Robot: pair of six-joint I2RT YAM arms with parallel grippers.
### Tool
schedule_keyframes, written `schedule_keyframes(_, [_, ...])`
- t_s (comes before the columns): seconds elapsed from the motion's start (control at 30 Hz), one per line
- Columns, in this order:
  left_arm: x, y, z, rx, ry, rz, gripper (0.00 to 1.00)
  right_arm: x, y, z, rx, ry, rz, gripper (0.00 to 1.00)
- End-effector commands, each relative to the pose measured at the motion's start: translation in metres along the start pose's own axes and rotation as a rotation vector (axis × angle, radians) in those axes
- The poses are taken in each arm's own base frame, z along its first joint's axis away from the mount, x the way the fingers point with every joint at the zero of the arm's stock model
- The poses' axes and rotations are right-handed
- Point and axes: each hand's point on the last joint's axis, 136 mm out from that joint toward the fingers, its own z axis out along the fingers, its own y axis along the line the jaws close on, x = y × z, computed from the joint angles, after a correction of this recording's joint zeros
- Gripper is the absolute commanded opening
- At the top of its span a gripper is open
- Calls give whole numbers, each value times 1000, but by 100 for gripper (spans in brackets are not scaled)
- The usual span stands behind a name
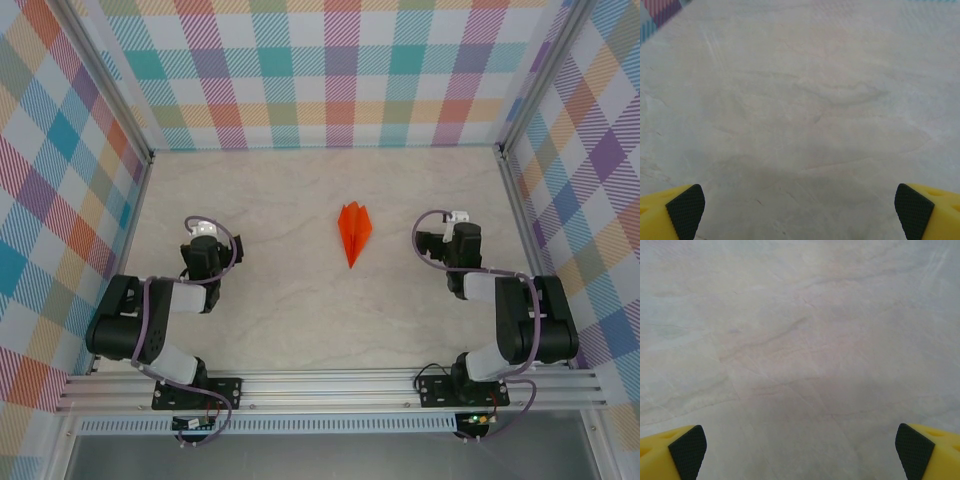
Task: Fold a paper plane with a square sheet of paper (fold left side to right side)
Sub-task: Reset both arms
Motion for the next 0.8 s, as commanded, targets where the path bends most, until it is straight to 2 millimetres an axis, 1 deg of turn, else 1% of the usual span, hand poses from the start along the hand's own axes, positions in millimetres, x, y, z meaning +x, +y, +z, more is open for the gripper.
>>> schedule_keyframes(0.0, [-19, -16, 2, 104, -73, 7, 100, -18, 13, -3, -108, -126, -30, 100])
schedule_keyframes(0.1, [-18, -14, 5, 104, -49, -1, 100, -16, 13, -3, -115, -115, -25, 100])
schedule_keyframes(0.77, [-19, -14, 5, 104, -49, 0, 100, -17, 13, -2, -111, -113, -29, 100])
